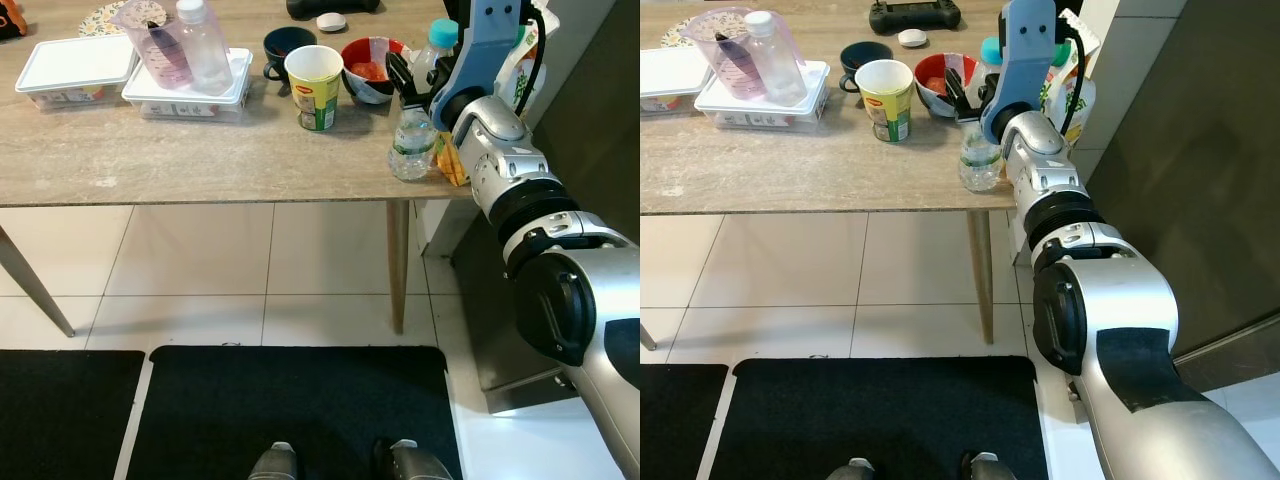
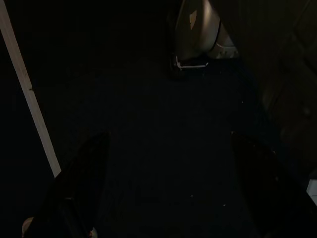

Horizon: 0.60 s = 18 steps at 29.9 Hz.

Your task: Restocking fridge

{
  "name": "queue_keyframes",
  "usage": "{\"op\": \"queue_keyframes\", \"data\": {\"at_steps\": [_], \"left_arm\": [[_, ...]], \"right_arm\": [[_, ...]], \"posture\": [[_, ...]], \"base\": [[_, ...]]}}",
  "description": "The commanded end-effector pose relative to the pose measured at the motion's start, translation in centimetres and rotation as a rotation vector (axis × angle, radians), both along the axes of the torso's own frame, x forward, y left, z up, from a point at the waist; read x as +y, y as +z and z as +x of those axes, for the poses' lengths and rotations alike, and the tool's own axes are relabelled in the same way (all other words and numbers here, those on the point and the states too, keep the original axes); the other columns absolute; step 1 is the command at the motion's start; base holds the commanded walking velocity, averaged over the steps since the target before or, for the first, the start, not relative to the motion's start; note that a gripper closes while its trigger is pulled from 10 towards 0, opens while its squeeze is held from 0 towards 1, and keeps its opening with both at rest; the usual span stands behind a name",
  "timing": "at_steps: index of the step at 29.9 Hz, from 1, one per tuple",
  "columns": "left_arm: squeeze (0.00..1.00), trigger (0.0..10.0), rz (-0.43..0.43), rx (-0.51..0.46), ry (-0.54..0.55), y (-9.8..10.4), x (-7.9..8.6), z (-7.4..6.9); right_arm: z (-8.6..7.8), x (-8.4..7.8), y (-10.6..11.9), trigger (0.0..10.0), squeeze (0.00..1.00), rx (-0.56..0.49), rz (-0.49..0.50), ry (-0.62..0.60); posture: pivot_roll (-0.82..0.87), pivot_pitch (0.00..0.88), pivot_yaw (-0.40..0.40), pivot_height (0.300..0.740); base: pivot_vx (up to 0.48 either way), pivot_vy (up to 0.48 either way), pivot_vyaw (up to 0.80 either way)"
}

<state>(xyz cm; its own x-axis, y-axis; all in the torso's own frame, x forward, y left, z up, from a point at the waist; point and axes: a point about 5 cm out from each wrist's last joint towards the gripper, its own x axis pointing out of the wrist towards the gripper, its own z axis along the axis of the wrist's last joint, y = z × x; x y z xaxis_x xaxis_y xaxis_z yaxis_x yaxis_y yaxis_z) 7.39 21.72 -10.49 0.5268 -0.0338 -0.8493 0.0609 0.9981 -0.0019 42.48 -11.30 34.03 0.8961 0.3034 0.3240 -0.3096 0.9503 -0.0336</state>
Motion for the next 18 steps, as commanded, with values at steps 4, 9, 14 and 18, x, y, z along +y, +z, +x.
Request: {"op": "queue_keyframes", "data": {"at_steps": [4,9,14,18], "left_arm": [[0.00,10.0,-0.016,0.051,0.008,-0.4,-0.6,-1.1],[0.00,10.0,-0.016,0.051,0.008,-0.4,-0.7,-0.8],[0.00,10.0,-0.016,0.052,0.009,-0.5,-0.8,-0.5],[0.00,10.0,-0.019,0.059,0.009,-0.5,-1.1,-0.4]], "right_arm": [[-0.1,-0.4,1.3,10.0,0.00,-0.041,0.000,-0.014],[-0.2,-0.6,2.1,10.0,0.00,-0.061,0.007,-0.013],[-0.3,-0.6,2.3,10.0,0.00,-0.065,-0.010,-0.022],[-0.3,-0.1,2.3,0.0,0.00,-0.063,-0.054,0.004]], "posture": [[0.18,0.261,-0.015,0.740],[0.17,0.250,-0.018,0.740],[0.17,0.241,-0.019,0.740],[0.15,0.224,-0.022,0.740]], "base": [[0.000,0.000,0.00],[0.000,0.000,0.00],[0.000,0.000,0.00],[0.000,0.000,0.00]]}}
